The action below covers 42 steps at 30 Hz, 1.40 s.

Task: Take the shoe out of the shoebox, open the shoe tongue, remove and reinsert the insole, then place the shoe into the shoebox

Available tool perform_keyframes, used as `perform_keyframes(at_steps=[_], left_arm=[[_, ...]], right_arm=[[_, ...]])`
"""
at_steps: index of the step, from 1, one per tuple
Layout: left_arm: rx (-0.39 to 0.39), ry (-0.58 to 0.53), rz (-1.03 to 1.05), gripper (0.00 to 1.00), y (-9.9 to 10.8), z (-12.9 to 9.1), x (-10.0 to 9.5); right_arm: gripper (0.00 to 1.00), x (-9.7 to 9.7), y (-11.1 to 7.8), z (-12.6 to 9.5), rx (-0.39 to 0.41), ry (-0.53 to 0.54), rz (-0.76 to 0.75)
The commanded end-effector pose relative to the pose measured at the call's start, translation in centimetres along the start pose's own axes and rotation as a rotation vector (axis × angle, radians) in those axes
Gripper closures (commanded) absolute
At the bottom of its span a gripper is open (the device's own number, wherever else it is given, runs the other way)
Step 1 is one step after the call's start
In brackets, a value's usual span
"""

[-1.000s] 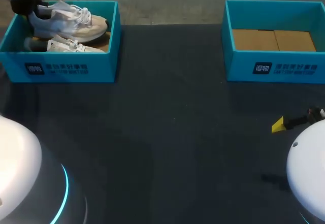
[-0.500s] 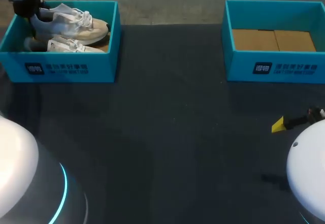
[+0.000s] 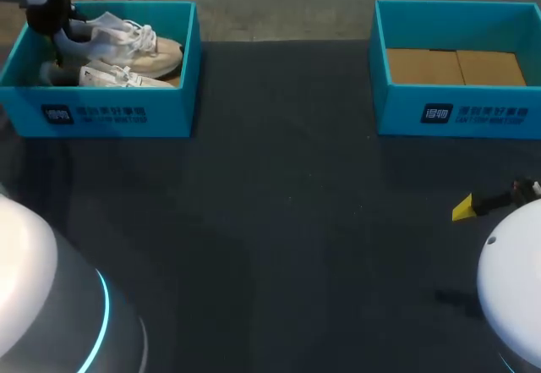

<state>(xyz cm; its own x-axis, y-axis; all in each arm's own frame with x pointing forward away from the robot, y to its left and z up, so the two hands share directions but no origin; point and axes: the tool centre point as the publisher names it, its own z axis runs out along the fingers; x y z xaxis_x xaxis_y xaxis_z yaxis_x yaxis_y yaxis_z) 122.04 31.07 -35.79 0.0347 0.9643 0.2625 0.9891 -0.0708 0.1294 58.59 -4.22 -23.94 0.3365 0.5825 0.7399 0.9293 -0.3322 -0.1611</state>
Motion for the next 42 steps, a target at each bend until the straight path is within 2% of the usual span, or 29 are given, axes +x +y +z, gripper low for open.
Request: perform_keyframes(at_steps=[1, 23, 25, 27, 28, 29, 31, 33, 42], left_arm=[[0.013, -0.001, 0.002, 1.00, 0.6, 0.4, -0.1], [0.042, 0.004, -0.004, 1.00, 0.5, 1.5, -0.4], [0.038, -0.006, -0.003, 0.84, 0.4, 1.3, -0.3], [0.035, -0.010, -0.003, 0.61, 0.4, 1.2, -0.2], [0.030, -0.014, -0.004, 0.54, 0.4, 1.2, -0.1], [0.026, -0.017, -0.005, 0.51, 0.3, 1.1, -0.1], [0.020, -0.022, -0.007, 0.35, 0.3, 0.9, 0.0], [0.016, -0.029, -0.009, 0.29, 0.3, 0.6, 0.1], [0.000, -0.049, -0.015, 0.35, 0.3, -0.4, 0.5]], right_arm=[[0.00, 0.0, -0.3, 0.0, -0.004, -0.004, 0.002], [0.00, 0.0, -0.3, 0.0, -0.004, -0.004, 0.002], [0.00, 0.0, -0.3, 0.0, -0.004, -0.004, 0.002], [0.00, 0.0, -0.3, 0.0, -0.004, -0.004, 0.002], [0.00, 0.0, -0.3, 0.0, -0.004, -0.004, 0.002], [0.00, 0.0, -0.3, 0.0, -0.004, -0.004, 0.002], [0.00, 0.0, -0.3, 0.0, -0.004, -0.004, 0.002], [0.00, 0.0, -0.3, 0.0, -0.004, -0.004, 0.002], [0.00, 0.0, -0.3, 0.0, -0.004, -0.004, 0.002]])
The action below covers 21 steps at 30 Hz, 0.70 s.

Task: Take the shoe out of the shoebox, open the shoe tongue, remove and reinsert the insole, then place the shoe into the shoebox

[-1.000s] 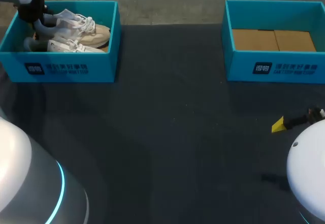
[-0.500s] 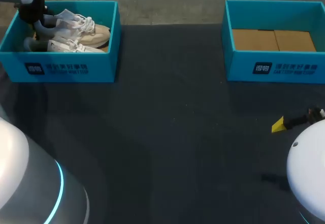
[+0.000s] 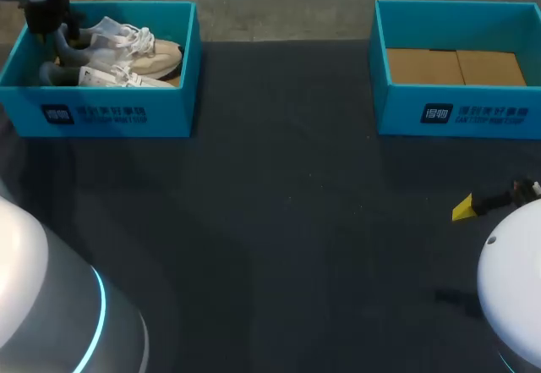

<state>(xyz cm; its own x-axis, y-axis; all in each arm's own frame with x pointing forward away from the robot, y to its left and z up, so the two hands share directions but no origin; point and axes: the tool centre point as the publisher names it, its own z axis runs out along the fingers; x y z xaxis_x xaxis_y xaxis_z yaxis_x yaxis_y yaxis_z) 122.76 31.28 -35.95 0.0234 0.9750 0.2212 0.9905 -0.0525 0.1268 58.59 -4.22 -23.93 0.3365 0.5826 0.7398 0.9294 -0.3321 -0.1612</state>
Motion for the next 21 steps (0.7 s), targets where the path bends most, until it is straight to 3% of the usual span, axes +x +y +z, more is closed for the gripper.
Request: perform_keyframes(at_steps=[1, 5, 11, 13, 16, 17, 21], left_arm=[[-0.010, -0.012, 0.001, 0.35, -0.4, -1.0, 0.4], [-0.026, -0.031, -0.001, 0.36, -0.5, -1.8, 0.5], [-0.063, -0.070, 0.008, 0.27, -0.6, -3.7, 0.5], [-0.075, -0.077, 0.010, 0.23, -0.6, -4.4, 0.5], [-0.091, -0.096, 0.013, 0.09, -0.6, -5.4, 0.4], [-0.096, -0.102, 0.014, 0.01, -0.7, -5.7, 0.4], [-0.125, -0.123, 0.027, 0.00, -0.9, -7.2, 0.1]], right_arm=[[0.00, 0.0, -0.3, 0.0, -0.004, -0.004, 0.002], [0.00, 0.0, -0.3, 0.0, -0.004, -0.004, 0.002], [0.00, 0.0, -0.3, 0.0, -0.004, -0.004, 0.002], [0.00, 0.0, -0.3, 0.0, -0.004, -0.004, 0.002], [0.00, 0.0, -0.3, 0.0, -0.004, -0.004, 0.002], [0.00, 0.0, -0.3, 0.0, -0.004, -0.004, 0.002], [0.00, 0.0, -0.3, 0.0, -0.004, -0.004, 0.002]])
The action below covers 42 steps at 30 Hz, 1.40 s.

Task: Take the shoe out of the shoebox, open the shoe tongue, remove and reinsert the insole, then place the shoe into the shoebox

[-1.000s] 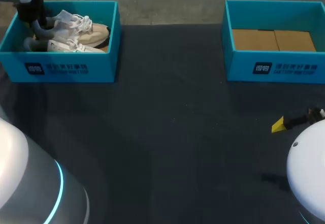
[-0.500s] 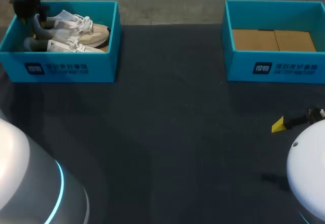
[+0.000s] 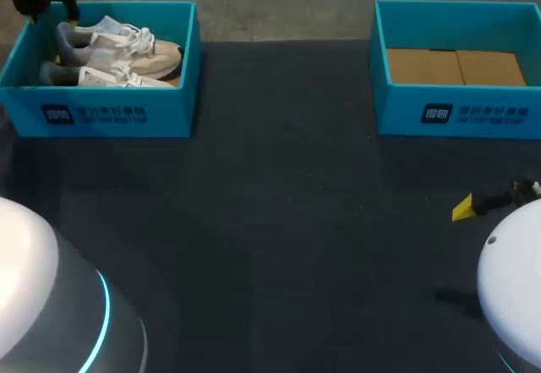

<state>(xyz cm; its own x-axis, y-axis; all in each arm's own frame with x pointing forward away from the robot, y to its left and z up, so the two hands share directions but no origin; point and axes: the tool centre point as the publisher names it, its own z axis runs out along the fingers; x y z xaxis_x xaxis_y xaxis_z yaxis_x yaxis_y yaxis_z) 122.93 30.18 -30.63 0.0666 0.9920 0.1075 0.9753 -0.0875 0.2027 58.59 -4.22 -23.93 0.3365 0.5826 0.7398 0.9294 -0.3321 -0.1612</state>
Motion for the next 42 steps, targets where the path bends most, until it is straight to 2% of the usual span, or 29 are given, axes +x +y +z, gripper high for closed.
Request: perform_keyframes(at_steps=[1, 6, 14, 23, 31, 42], left_arm=[[-0.047, -0.009, 0.008, 0.00, -1.7, -2.4, -0.3], [-0.073, -0.004, 0.015, 0.00, -2.0, -3.9, -0.5], [-0.070, -0.022, 0.017, 0.00, -3.4, -7.3, -0.8], [-0.070, -0.045, 0.019, 0.00, -5.1, -9.3, -0.8], [-0.071, -0.053, 0.042, 0.00, -6.9, -9.9, -1.3], [-0.019, -0.085, 0.071, 0.00, -10.5, -9.7, -1.5]], right_arm=[[0.00, 0.0, -0.3, 0.0, -0.004, -0.004, 0.002], [0.00, 0.0, -0.3, 0.0, -0.004, -0.004, 0.002], [0.00, 0.0, -0.3, 0.0, -0.004, -0.004, 0.002], [0.00, 0.0, -0.3, 0.0, -0.004, -0.004, 0.002], [0.00, 0.0, -0.3, 0.0, -0.004, -0.004, 0.002], [0.00, 0.0, -0.3, 0.0, -0.004, -0.004, 0.002]])
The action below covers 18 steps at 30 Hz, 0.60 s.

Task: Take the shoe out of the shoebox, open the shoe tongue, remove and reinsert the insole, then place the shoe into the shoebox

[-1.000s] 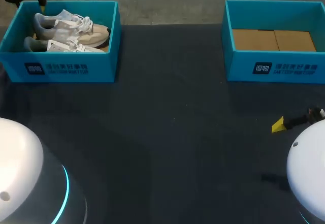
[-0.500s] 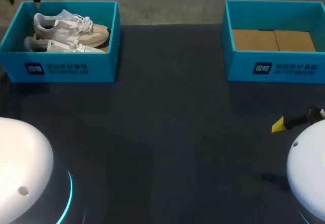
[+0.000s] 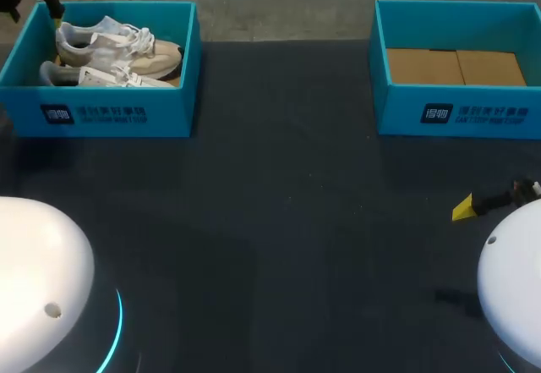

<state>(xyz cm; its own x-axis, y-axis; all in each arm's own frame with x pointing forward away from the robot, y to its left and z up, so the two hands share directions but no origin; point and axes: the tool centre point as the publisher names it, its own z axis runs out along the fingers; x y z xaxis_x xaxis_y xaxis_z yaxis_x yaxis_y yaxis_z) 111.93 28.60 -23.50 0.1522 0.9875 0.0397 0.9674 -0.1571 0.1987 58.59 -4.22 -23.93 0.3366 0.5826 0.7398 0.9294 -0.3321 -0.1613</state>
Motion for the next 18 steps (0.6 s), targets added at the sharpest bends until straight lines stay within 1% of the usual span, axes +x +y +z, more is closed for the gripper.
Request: perform_keyframes(at_steps=[1, 3, 4, 5, 9, 10, 11, 18], left_arm=[[-0.015, -0.003, 0.001, 0.00, -1.6, -0.3, 0.0], [0.000, -0.009, -0.009, 0.00, -2.3, -0.3, 0.0], [0.000, -0.009, -0.009, 0.00, -2.3, -0.3, 0.0], [0.008, -0.013, -0.017, 0.00, -3.0, -0.3, 0.2], [0.027, -0.012, -0.027, 0.00, -4.3, -0.1, 0.3], [0.027, -0.012, -0.027, 0.00, -4.3, -0.1, 0.3], [0.049, -0.012, -0.030, 0.00, -4.9, 0.2, 0.3], [0.075, -0.003, -0.020, 0.00, -6.7, 1.6, -0.1]], right_arm=[[0.00, 0.0, -0.3, 0.0, -0.004, -0.004, 0.002], [0.00, 0.0, -0.3, 0.0, -0.004, -0.004, 0.002], [0.00, 0.0, -0.3, 0.0, -0.004, -0.004, 0.002], [0.00, 0.0, -0.3, 0.0, -0.004, -0.004, 0.002], [0.00, 0.0, -0.3, 0.0, -0.004, -0.004, 0.002], [0.00, 0.0, -0.3, 0.0, -0.004, -0.004, 0.002], [0.00, 0.0, -0.3, 0.0, -0.004, -0.004, 0.002], [0.00, 0.0, -0.3, 0.0, -0.004, -0.004, 0.002]])
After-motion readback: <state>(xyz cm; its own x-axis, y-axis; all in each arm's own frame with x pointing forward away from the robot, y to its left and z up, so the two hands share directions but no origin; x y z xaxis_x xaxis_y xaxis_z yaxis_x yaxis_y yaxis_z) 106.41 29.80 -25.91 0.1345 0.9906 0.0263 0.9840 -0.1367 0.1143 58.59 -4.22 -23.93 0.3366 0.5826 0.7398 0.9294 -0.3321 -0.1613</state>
